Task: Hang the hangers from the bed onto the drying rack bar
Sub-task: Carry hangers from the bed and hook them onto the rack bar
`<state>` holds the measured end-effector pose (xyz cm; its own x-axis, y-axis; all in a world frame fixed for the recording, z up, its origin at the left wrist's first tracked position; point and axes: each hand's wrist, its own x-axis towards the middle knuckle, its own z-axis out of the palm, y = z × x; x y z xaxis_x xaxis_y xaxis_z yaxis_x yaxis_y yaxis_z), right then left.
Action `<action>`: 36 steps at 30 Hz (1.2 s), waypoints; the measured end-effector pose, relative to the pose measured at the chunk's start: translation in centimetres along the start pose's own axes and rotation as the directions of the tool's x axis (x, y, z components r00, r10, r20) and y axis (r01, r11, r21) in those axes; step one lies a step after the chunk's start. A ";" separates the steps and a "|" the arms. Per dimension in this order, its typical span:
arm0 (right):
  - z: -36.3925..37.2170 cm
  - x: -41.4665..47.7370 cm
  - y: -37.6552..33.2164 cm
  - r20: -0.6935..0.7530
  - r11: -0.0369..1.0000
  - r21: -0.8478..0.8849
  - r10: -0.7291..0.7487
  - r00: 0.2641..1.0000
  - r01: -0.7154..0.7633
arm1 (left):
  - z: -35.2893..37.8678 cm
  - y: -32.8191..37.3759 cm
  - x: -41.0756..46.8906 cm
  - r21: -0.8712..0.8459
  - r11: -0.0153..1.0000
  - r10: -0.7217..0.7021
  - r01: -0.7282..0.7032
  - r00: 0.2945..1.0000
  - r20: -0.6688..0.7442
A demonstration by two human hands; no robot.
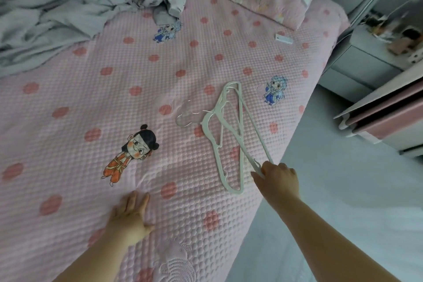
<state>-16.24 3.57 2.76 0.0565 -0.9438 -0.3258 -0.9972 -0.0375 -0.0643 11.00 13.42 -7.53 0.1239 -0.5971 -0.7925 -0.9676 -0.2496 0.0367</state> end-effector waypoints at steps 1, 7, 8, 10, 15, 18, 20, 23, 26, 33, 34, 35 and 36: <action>-1.1 -0.4 0.4 -0.030 1.000 0.002 0.008 1.000 -0.008 | -0.5 0.2 -0.4 -0.037 0.999 0.011 -0.012 1.000 -0.017; -7.3 -3.9 5.0 -0.214 0.990 0.096 0.117 0.970 -0.098 | -4.2 5.0 -4.1 -0.227 0.958 0.156 -0.177 0.982 -0.106; -8.3 -4.8 5.9 -0.239 0.987 0.117 0.140 0.961 -0.114 | -5.2 6.6 -4.9 -0.247 0.945 0.190 -0.213 0.975 -0.115; -10.3 -7.3 8.0 -0.271 0.977 0.162 0.181 0.945 -0.141 | -7.3 10.5 -7.1 -0.275 0.912 0.272 -0.305 0.950 -0.152; -13.2 -15.2 13.1 -0.374 0.952 0.241 0.273 0.886 -0.191 | -11.5 22.8 -16.0 -0.574 0.587 0.493 -0.571 0.814 -0.306; -14.4 -21.2 15.5 -0.436 0.939 0.226 0.334 0.836 -0.258 | -12.4 30.3 -23.3 -0.760 0.337 0.589 -0.556 0.754 -0.291; -15.0 -25.4 17.0 -0.462 0.925 0.233 0.378 0.802 -0.301 | -11.9 34.5 -28.4 -0.757 0.285 0.657 -0.589 0.695 -0.293; -15.1 -32.4 19.1 -0.586 0.892 0.156 0.430 0.687 -0.425 | -9.4 39.1 -35.0 -0.726 0.255 0.683 -0.639 0.651 -0.332; -14.1 -40.3 21.2 -0.576 0.866 0.219 0.487 0.657 -0.450 | -5.3 42.6 -40.7 -0.666 0.278 0.733 -0.692 0.601 -0.318; -11.5 -58.1 25.0 -0.684 0.879 0.412 0.472 0.556 -0.240 | 4.4 46.4 -52.9 -0.574 0.218 0.868 -0.789 0.426 -0.256; -11.4 -60.7 25.5 -0.676 0.841 0.462 0.539 0.503 -0.280 | 5.7 46.4 -54.5 -0.540 0.211 0.892 -0.815 0.387 -0.235; -11.1 -63.2 26.1 -0.671 0.805 0.496 0.594 0.444 -0.326 | 6.9 46.4 -56.2 -0.503 0.199 0.916 -0.841 0.342 -0.209; -10.9 -65.7 26.8 -0.674 0.774 0.513 0.631 0.384 -0.371 | 8.0 46.3 -58.0 -0.458 0.181 0.942 -0.871 0.287 -0.175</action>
<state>-47.20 61.00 32.76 -0.6401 -0.6075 0.4704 -0.7680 0.4899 -0.4124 -42.76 42.59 35.23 -0.8374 -0.5397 -0.0869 -0.1823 0.1258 0.9752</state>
